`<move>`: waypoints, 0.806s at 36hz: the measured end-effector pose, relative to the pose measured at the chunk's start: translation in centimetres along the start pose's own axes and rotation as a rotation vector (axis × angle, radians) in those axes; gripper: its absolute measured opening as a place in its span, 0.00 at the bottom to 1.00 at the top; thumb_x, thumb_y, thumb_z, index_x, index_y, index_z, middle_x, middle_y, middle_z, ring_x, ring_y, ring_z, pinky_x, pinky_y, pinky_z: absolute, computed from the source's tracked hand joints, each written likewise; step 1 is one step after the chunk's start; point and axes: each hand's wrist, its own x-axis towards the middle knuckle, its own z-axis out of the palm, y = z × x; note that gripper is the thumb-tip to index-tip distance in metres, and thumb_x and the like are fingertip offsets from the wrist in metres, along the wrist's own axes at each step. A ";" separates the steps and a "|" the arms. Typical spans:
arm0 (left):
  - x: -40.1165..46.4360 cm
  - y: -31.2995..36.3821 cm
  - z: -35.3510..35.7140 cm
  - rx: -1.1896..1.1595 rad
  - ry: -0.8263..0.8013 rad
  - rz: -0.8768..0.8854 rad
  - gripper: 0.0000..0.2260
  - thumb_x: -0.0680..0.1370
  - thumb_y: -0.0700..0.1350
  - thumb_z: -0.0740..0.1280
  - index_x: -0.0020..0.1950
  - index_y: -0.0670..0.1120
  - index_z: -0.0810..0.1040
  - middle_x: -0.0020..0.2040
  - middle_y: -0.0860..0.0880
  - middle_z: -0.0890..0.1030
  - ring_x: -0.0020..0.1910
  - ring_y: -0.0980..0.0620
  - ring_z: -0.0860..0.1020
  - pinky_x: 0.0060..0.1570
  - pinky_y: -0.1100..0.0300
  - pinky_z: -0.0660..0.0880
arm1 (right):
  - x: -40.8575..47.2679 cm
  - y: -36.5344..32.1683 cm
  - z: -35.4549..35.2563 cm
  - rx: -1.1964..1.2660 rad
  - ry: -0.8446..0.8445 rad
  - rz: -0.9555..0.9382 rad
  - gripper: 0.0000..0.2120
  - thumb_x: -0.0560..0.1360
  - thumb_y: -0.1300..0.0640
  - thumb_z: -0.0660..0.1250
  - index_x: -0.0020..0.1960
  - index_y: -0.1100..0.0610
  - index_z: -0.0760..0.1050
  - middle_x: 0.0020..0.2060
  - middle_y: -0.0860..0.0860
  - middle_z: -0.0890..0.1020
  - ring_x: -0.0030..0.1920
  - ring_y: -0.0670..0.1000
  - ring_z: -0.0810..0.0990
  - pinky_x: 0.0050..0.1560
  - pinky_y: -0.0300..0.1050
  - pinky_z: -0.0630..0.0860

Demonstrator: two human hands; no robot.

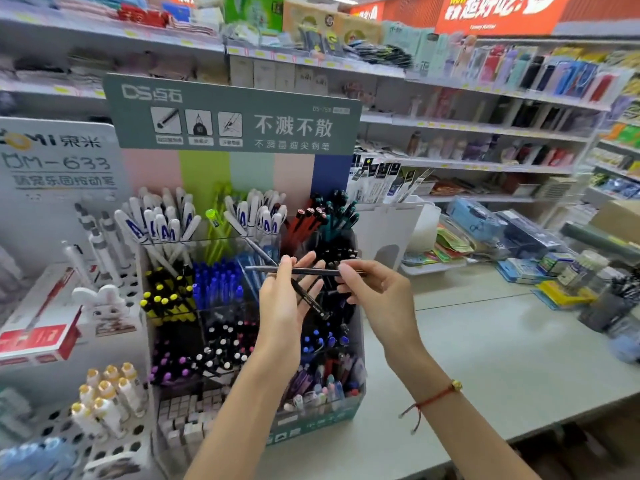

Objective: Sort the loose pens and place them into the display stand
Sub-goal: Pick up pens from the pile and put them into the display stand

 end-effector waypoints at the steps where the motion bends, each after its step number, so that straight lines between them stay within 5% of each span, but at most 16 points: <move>1: -0.3 -0.3 0.3 0.025 -0.013 -0.008 0.10 0.84 0.47 0.54 0.54 0.45 0.72 0.53 0.48 0.84 0.51 0.52 0.83 0.54 0.58 0.77 | -0.6 0.1 0.1 -0.010 0.028 -0.028 0.02 0.74 0.60 0.71 0.45 0.54 0.82 0.39 0.49 0.85 0.39 0.44 0.83 0.39 0.33 0.76; 8: -1.1 -2.3 1.7 0.069 -0.084 -0.014 0.12 0.85 0.47 0.51 0.55 0.48 0.73 0.59 0.53 0.81 0.62 0.56 0.76 0.65 0.58 0.67 | -2.8 1.0 -0.8 0.012 0.042 0.077 0.03 0.78 0.56 0.66 0.48 0.52 0.78 0.39 0.46 0.83 0.39 0.47 0.83 0.39 0.36 0.77; 12: -1.3 -3.7 1.8 0.191 -0.244 -0.007 0.17 0.84 0.50 0.51 0.60 0.55 0.78 0.63 0.58 0.78 0.65 0.63 0.70 0.68 0.61 0.60 | -3.2 0.6 -1.1 0.339 0.097 0.203 0.06 0.77 0.56 0.66 0.51 0.59 0.76 0.40 0.52 0.82 0.35 0.49 0.82 0.36 0.38 0.78; 16: -1.2 -4.5 2.2 0.358 -0.327 0.035 0.15 0.83 0.50 0.55 0.57 0.54 0.82 0.58 0.59 0.81 0.60 0.66 0.75 0.60 0.66 0.66 | -2.8 0.3 -1.6 0.653 0.242 0.190 0.07 0.77 0.58 0.66 0.49 0.61 0.79 0.41 0.54 0.85 0.38 0.46 0.83 0.41 0.35 0.79; 23: -0.3 -4.8 1.6 0.523 -0.268 0.045 0.13 0.81 0.52 0.60 0.44 0.51 0.81 0.45 0.47 0.81 0.47 0.55 0.78 0.54 0.59 0.74 | -1.3 1.0 -1.8 0.331 0.201 0.091 0.17 0.82 0.54 0.55 0.45 0.60 0.78 0.31 0.51 0.84 0.31 0.45 0.81 0.35 0.35 0.78; 26: 0.3 -4.5 -0.5 0.660 -0.160 0.242 0.10 0.81 0.52 0.61 0.53 0.52 0.80 0.47 0.59 0.82 0.46 0.66 0.79 0.50 0.70 0.74 | 0.5 0.6 -3.2 0.303 0.275 0.024 0.14 0.83 0.56 0.53 0.45 0.58 0.74 0.30 0.51 0.82 0.30 0.45 0.81 0.35 0.36 0.80; 29: 1.3 -3.3 -2.9 0.902 0.039 0.622 0.06 0.79 0.47 0.65 0.55 0.53 0.78 0.49 0.61 0.80 0.50 0.65 0.77 0.52 0.71 0.72 | 3.3 0.2 -5.5 0.116 0.389 -0.029 0.14 0.84 0.56 0.52 0.44 0.56 0.71 0.35 0.54 0.79 0.27 0.43 0.79 0.32 0.36 0.79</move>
